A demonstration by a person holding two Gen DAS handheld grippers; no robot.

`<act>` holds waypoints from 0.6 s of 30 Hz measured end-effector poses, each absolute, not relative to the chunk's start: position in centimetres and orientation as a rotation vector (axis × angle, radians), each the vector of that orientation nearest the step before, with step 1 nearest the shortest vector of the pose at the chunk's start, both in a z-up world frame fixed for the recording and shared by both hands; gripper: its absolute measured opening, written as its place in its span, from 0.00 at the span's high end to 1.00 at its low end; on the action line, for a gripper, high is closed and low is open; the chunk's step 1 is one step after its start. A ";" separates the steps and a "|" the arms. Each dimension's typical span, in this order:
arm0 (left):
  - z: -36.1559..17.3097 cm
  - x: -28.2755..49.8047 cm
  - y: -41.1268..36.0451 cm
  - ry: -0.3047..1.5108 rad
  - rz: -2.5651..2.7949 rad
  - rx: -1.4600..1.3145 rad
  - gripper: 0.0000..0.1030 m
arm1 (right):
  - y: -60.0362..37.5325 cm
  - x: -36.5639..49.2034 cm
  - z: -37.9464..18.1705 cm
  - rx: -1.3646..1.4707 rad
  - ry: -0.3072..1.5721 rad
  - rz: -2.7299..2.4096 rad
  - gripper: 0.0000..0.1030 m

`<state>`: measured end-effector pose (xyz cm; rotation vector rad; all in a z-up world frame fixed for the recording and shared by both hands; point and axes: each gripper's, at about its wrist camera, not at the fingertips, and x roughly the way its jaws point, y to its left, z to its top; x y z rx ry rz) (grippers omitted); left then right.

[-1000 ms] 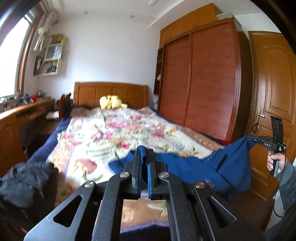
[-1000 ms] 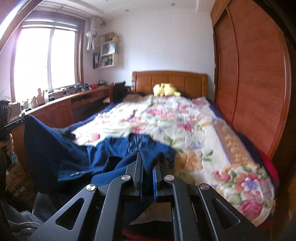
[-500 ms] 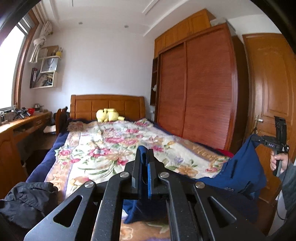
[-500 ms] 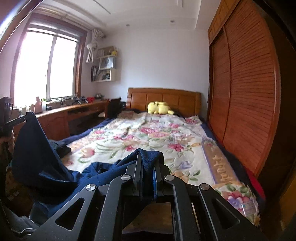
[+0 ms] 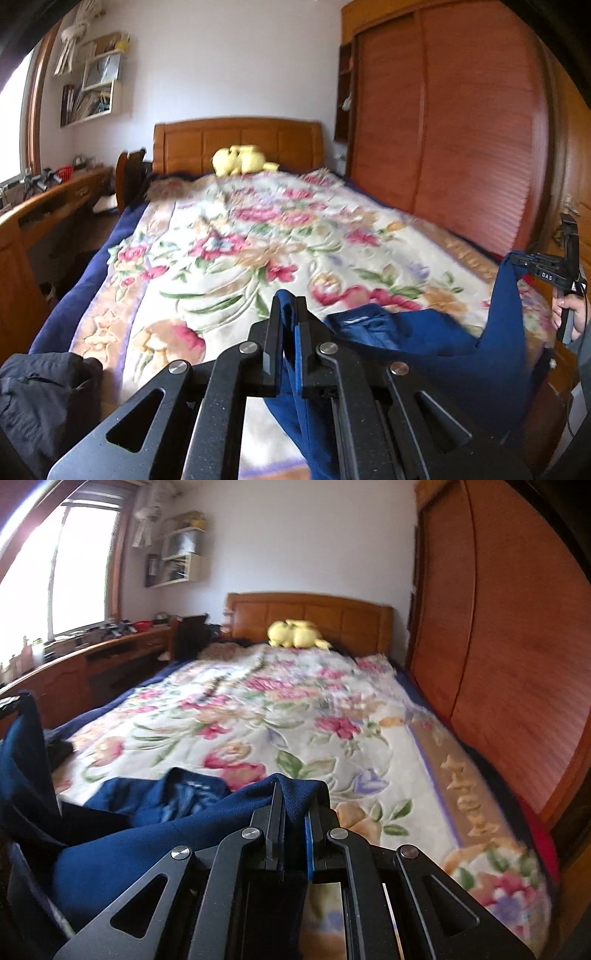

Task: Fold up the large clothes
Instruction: 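Fold the lifted hem over toward the collar with both tools, release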

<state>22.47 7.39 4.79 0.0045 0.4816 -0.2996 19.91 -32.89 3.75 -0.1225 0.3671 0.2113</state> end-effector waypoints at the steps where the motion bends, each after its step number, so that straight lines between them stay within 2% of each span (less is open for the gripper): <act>1: 4.4 23.5 7.4 0.495 -0.294 0.004 0.96 | -32.3 21.6 3.5 -0.120 0.380 0.197 0.93; 12: 3.6 34.0 7.0 0.590 -0.247 0.009 0.96 | -28.1 31.9 6.2 -0.118 0.406 0.078 0.93; 18: -0.7 36.2 5.4 0.765 -0.267 0.023 0.95 | -24.3 35.2 2.7 -0.195 0.574 0.084 0.93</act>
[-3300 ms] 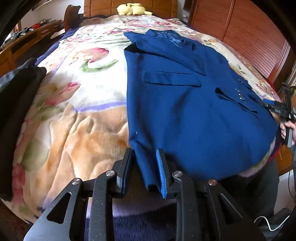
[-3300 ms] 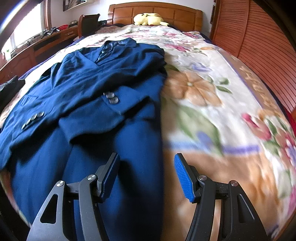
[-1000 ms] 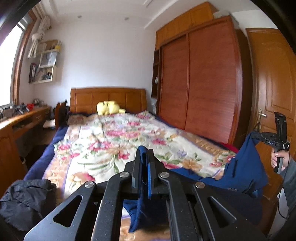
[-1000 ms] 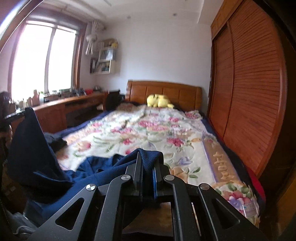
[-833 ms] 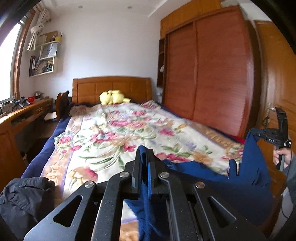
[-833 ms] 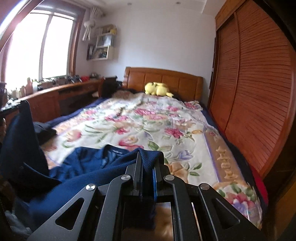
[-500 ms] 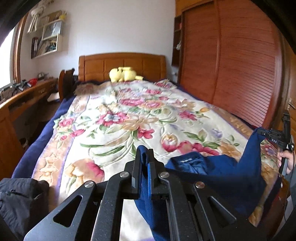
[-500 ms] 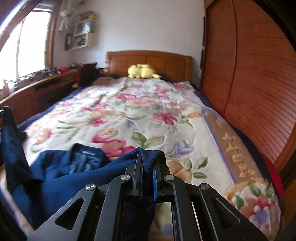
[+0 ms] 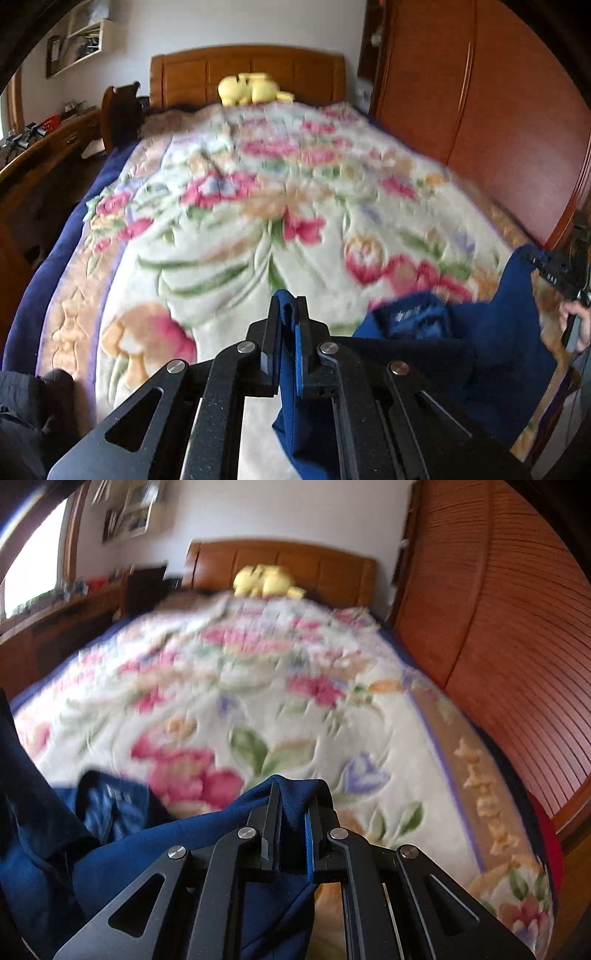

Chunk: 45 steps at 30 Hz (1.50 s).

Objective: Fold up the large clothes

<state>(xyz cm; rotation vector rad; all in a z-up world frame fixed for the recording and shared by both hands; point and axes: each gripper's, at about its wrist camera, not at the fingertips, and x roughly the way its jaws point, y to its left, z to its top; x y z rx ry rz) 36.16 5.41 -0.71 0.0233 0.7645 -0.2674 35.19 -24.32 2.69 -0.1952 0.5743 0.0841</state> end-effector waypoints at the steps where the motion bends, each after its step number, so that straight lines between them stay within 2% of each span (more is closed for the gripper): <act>1: -1.4 35.9 5.1 0.775 -0.262 0.044 0.95 | -23.8 35.4 2.0 -0.200 0.599 0.086 0.93; 7: -2.8 34.9 4.8 0.802 -0.259 0.076 0.95 | -22.0 35.9 0.0 -0.197 0.691 0.108 0.83; 9: -2.5 34.9 4.7 0.809 -0.275 0.076 0.92 | -21.9 35.6 0.9 -0.193 0.662 0.094 0.62; 11: -1.9 35.0 4.8 0.801 -0.250 0.083 0.89 | -23.1 34.6 2.1 -0.154 0.644 0.105 0.51; 12: -1.6 34.9 5.0 0.796 -0.244 0.078 0.88 | -23.3 34.3 2.4 -0.133 0.649 0.122 0.49; 18: -1.7 32.3 6.1 0.813 -0.314 0.025 0.87 | -24.2 30.2 1.4 -0.148 0.654 0.198 0.46; 26: -5.5 24.2 5.7 0.845 -0.391 0.097 0.87 | -27.9 23.4 -2.7 -0.121 0.718 0.283 0.41; 32: -8.2 18.4 5.5 0.893 -0.440 0.086 0.85 | -30.0 19.6 -3.0 -0.067 0.727 0.293 0.38; 38: -9.4 14.4 6.8 0.897 -0.398 0.035 0.82 | -30.6 17.8 -3.6 -0.097 0.715 0.274 0.36; 45: -10.2 13.3 7.4 0.903 -0.377 -0.004 0.79 | -30.7 17.3 -3.9 -0.059 0.711 0.268 0.33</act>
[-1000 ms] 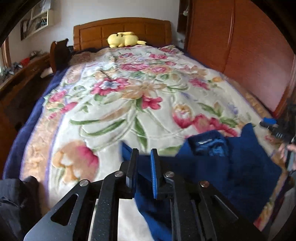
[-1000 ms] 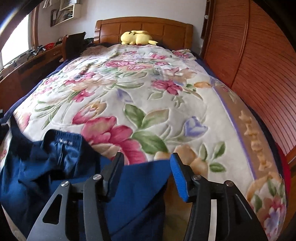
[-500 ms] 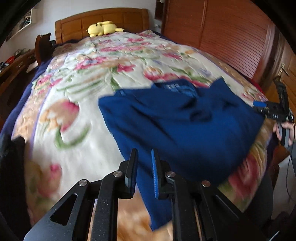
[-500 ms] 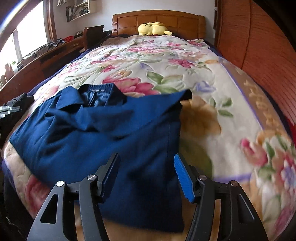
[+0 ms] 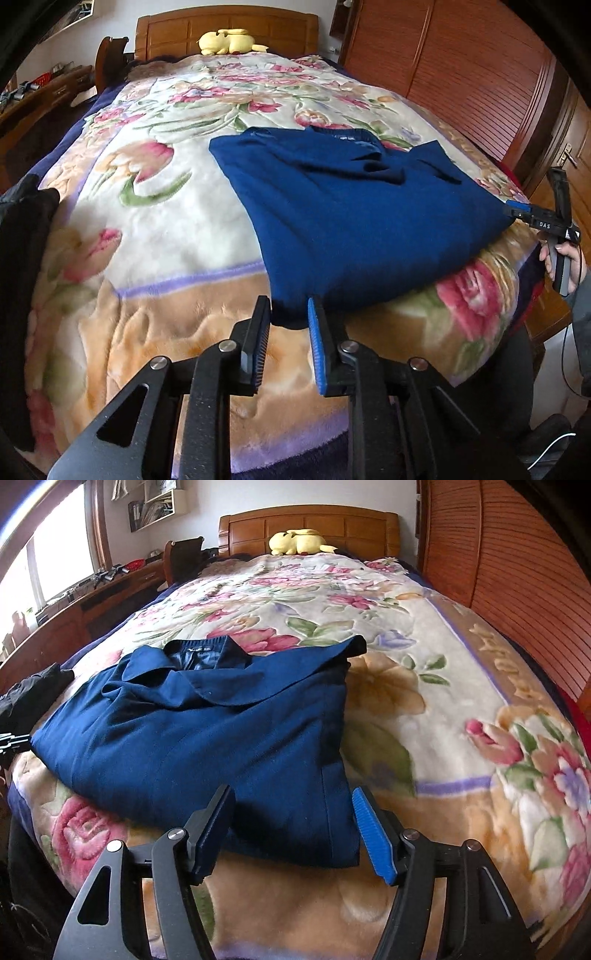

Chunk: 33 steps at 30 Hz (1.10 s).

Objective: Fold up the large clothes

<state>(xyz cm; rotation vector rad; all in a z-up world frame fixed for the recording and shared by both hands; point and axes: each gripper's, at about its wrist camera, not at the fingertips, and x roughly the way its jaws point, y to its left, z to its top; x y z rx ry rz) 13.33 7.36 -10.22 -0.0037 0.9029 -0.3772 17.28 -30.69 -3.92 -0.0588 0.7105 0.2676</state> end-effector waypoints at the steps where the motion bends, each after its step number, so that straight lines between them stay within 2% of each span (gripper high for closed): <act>1: -10.3 13.3 7.4 0.899 -0.377 -0.004 0.79 | -30.7 17.2 -4.0 -0.056 0.713 0.265 0.33; 11: -11.5 14.3 7.4 0.921 -0.363 -0.027 0.77 | -32.2 17.4 -4.9 0.019 0.743 0.279 0.29; 25: -12.8 14.7 7.3 0.913 -0.370 -0.054 0.78 | -31.6 19.5 -6.8 0.109 0.811 0.354 0.29; 26: -12.7 14.6 7.3 0.906 -0.387 -0.055 0.85 | -31.6 19.7 -7.0 0.118 0.816 0.360 0.36; 27: -12.6 14.5 7.2 0.899 -0.398 -0.051 0.89 | -31.6 19.8 -7.1 0.127 0.819 0.382 0.51; 28: -12.4 14.3 7.1 0.886 -0.403 -0.045 0.90 | -31.5 19.9 -7.2 0.132 0.820 0.406 0.59; 29: -12.1 14.2 7.0 0.879 -0.410 -0.037 0.92 | -31.3 19.8 -7.0 0.114 0.814 0.402 0.76; 30: -11.5 13.9 7.1 0.860 -0.413 -0.037 0.92 | -31.2 19.7 -6.8 0.096 0.805 0.406 0.81; 33: -9.4 13.2 7.5 0.808 -0.429 -0.062 0.93 | -30.8 19.0 -5.6 0.039 0.767 0.394 0.84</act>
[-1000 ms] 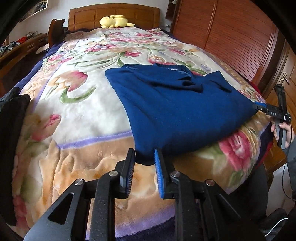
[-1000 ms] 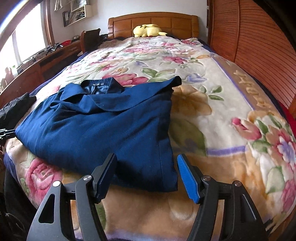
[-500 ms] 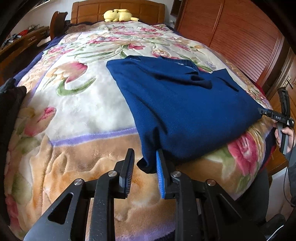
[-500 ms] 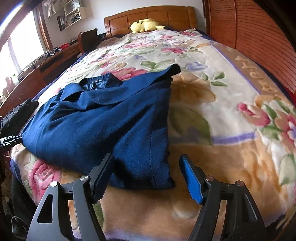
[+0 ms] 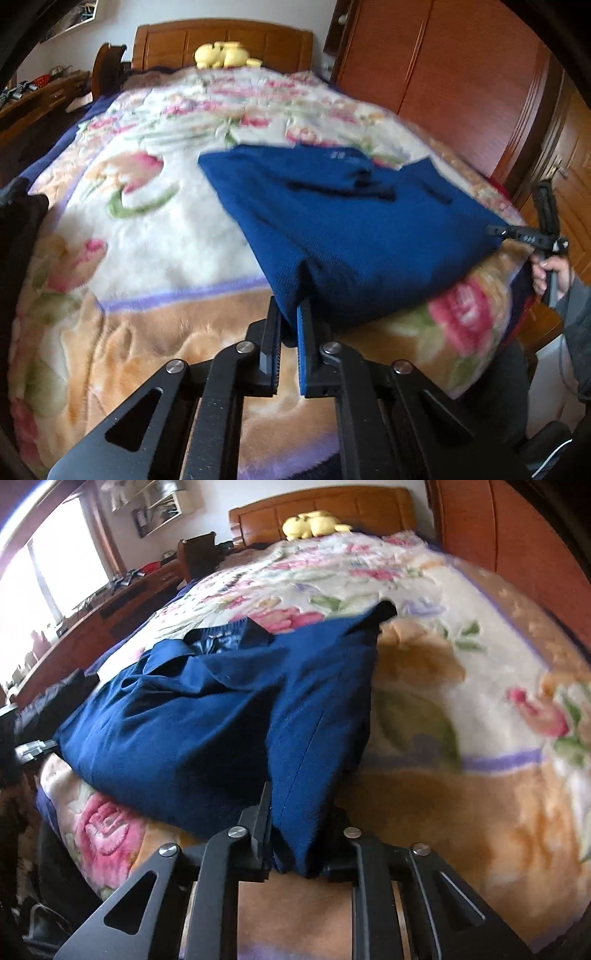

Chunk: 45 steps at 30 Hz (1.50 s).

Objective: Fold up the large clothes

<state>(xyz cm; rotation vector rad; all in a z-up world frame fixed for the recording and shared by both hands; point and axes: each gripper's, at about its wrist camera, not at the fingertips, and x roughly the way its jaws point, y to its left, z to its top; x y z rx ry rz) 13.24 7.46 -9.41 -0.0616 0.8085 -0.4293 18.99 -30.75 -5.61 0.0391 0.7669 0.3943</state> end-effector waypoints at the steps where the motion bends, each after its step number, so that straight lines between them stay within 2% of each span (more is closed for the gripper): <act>1: -8.8 13.0 7.5 0.795 -0.434 -0.062 0.93 | -30.7 18.7 -5.1 0.032 0.750 0.393 0.85; 12: -5.1 7.7 7.8 0.722 -0.469 -0.065 0.94 | -31.2 13.9 -2.5 0.001 0.676 0.425 0.87; 19: -7.0 6.4 7.2 0.798 -0.413 -0.030 0.93 | -31.7 11.0 -4.1 -0.033 0.740 0.417 0.85; 22: -7.5 7.3 7.9 0.835 -0.433 -0.084 0.90 | -31.9 11.7 -4.8 -0.027 0.772 0.409 0.80; 24: -7.2 7.3 8.4 0.821 -0.419 -0.104 0.81 | -32.0 12.3 -4.4 -0.017 0.773 0.407 0.79; 31: -5.3 6.7 8.1 0.758 -0.379 -0.058 0.78 | -31.2 10.8 -2.2 -0.073 0.732 0.345 0.71; 36: -4.5 7.6 6.9 0.732 -0.381 -0.033 0.77 | -29.8 9.5 0.2 -0.122 0.649 0.327 0.52; 45: -5.7 10.0 3.2 0.750 -0.434 -0.007 0.74 | -25.8 13.0 -1.3 -0.204 0.675 0.388 0.49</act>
